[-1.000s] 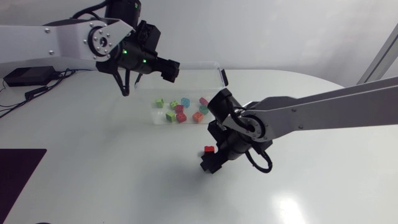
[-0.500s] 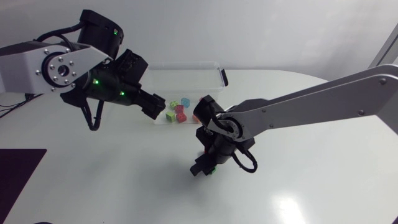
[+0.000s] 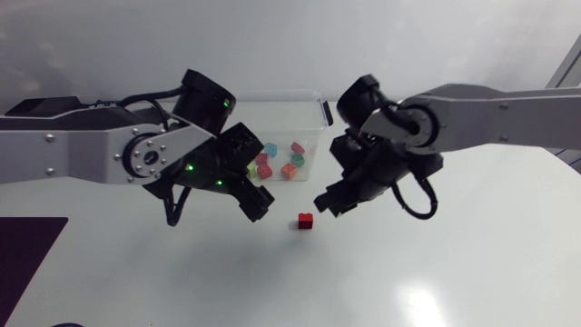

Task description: Place the duplo bricks in the container

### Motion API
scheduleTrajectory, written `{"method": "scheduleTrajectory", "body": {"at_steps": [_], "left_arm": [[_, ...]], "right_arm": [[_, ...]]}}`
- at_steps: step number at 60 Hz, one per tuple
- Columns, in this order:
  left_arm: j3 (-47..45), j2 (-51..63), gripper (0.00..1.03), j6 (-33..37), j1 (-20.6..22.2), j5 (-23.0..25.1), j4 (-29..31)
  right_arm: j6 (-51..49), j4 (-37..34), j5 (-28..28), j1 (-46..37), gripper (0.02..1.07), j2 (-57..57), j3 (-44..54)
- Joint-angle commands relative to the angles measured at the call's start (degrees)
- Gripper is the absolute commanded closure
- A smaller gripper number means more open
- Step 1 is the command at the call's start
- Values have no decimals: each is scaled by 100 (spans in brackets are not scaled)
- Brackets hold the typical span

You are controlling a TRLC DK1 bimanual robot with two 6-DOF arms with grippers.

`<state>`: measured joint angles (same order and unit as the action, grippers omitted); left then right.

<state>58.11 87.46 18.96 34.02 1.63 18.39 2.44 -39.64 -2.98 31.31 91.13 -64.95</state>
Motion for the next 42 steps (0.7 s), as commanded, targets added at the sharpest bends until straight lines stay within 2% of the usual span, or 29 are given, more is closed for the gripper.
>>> {"method": "scheduleTrajectory", "body": {"at_steps": [1, 12, 24, 42], "left_arm": [[-80, 351, 5, 275, 158, 31, -161], [96, 843, 6, 626, 527, 57, -310], [421, 1335, 6, 811, 826, 92, -477], [1168, 2012, 7, 1136, 1010, 189, -108]], "right_arm": [[-103, -202, -18, -160, 82, -307, -387], [46, -343, -159, -556, 82, -315, -1222], [275, -193, -291, -600, 82, -69, -1855], [521, 395, -334, -556, 82, 379, -2365]]}}
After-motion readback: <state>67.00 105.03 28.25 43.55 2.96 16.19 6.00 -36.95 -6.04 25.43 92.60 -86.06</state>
